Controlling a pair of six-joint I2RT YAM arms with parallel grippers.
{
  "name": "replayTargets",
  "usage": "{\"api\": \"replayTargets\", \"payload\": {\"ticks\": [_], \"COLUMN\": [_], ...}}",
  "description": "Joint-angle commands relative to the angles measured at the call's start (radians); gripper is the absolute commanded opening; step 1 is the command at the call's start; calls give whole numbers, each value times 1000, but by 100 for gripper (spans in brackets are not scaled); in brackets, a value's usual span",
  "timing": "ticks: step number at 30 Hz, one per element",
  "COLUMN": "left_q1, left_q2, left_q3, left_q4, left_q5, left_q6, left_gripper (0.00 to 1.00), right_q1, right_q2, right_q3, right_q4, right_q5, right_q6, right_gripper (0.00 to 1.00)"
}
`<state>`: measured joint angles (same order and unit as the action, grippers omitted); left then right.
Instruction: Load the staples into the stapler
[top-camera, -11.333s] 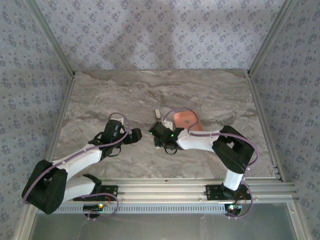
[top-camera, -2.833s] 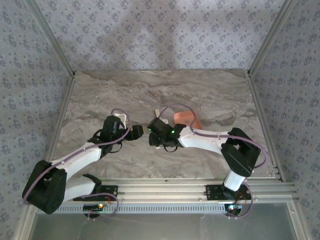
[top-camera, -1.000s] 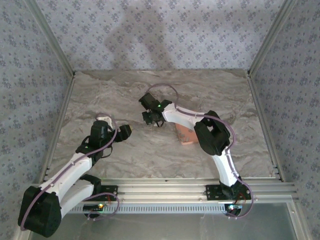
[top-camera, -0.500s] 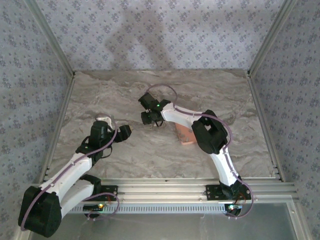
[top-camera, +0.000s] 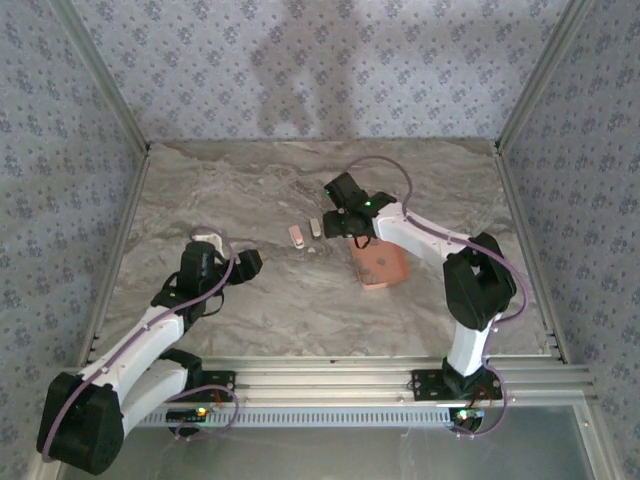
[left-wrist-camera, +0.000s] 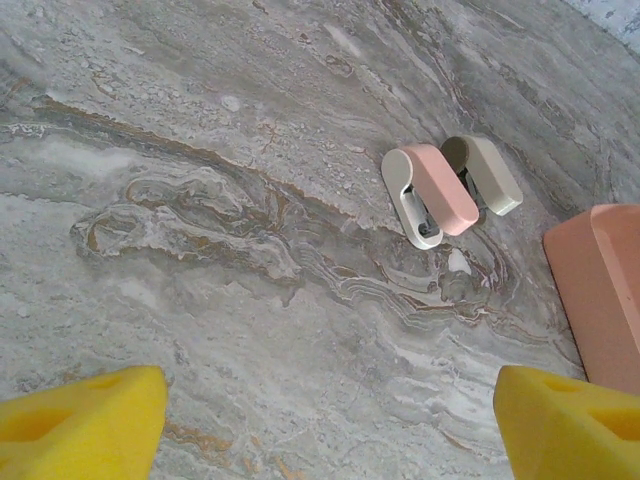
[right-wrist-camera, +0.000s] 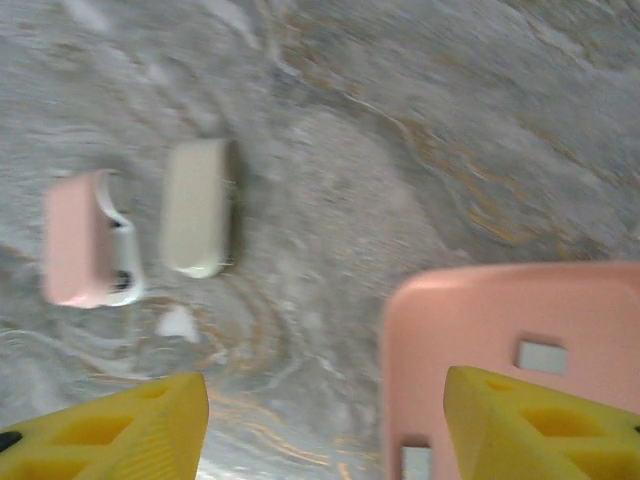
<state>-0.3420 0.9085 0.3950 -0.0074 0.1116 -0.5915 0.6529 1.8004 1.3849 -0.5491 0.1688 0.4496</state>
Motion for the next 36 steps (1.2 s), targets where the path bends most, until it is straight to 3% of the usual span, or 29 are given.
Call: {"api": "replayTargets", "payload": {"ticks": [1,16,28,36], "left_q1": [5,8,72,145], "left_q2": [-3,19,89,26], "left_q3": [2,33,93,114], "left_q4": [4,-9,40,45], "left_q5": [4,-26,-74,-246], "left_q6": [13,50,117,195], "left_gripper": [85,85,88,92], "right_q1": [-13,-65,-95,-116], "right_q2": [4,191,389,335], "right_q3": [-46,54,331,390], "right_q4": [-14,66,60,53], "right_q5": [-19,-105,-154,-94], "right_q6": [35,-3,-91,-175], "right_gripper": [65,64,64,64]}}
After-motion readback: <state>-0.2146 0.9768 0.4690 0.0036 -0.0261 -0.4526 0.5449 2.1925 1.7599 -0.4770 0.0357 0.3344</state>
